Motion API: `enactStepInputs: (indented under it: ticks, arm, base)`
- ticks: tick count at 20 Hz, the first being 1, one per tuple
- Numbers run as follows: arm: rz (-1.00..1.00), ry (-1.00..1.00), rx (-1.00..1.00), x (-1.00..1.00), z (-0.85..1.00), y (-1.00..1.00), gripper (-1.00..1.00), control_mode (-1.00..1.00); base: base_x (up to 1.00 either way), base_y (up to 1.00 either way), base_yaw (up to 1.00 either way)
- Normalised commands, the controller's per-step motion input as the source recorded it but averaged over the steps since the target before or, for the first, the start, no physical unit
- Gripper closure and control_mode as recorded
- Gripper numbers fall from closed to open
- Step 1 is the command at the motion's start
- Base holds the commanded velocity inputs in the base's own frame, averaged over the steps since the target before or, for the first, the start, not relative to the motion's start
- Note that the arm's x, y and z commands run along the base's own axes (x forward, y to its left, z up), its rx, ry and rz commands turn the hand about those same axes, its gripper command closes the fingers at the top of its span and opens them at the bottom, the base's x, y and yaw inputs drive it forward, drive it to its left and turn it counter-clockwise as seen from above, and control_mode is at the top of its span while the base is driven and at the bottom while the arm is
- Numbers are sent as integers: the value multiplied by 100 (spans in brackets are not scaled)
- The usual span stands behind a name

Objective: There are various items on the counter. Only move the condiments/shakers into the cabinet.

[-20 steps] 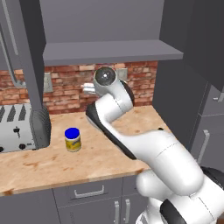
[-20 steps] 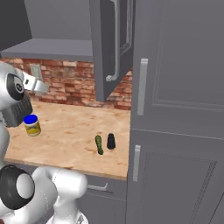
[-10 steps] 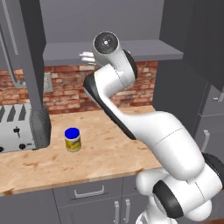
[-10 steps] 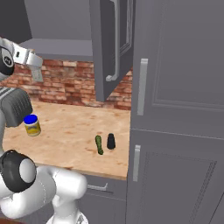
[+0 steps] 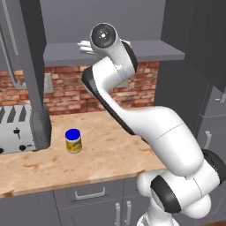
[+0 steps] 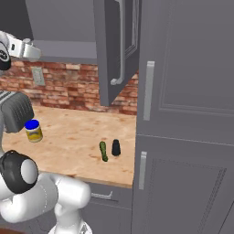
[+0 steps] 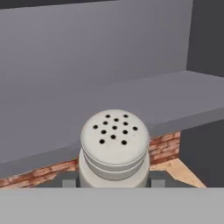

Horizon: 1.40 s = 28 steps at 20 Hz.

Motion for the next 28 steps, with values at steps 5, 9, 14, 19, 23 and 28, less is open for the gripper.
enactStepInputs:
  ticks: [5,9,14,19,23,28]
  arm:
    - [0,-11,0,22,37,0,100,-100]
    - [-2,6,-1,83,6,0,100,-100]
    - [0,12,0,93,0,0,100,-100]
    - [0,16,-2,93,0,0,100,-100]
    - [0,9,-12,59,-11,0,100,-100]
    - [0,10,-19,47,-31,0,100,-100]
  base:
    - [0,0,0]
    - [0,0,0]
    - [0,0,0]
    - [0,0,0]
    - [0,0,0]
    - [0,0,0]
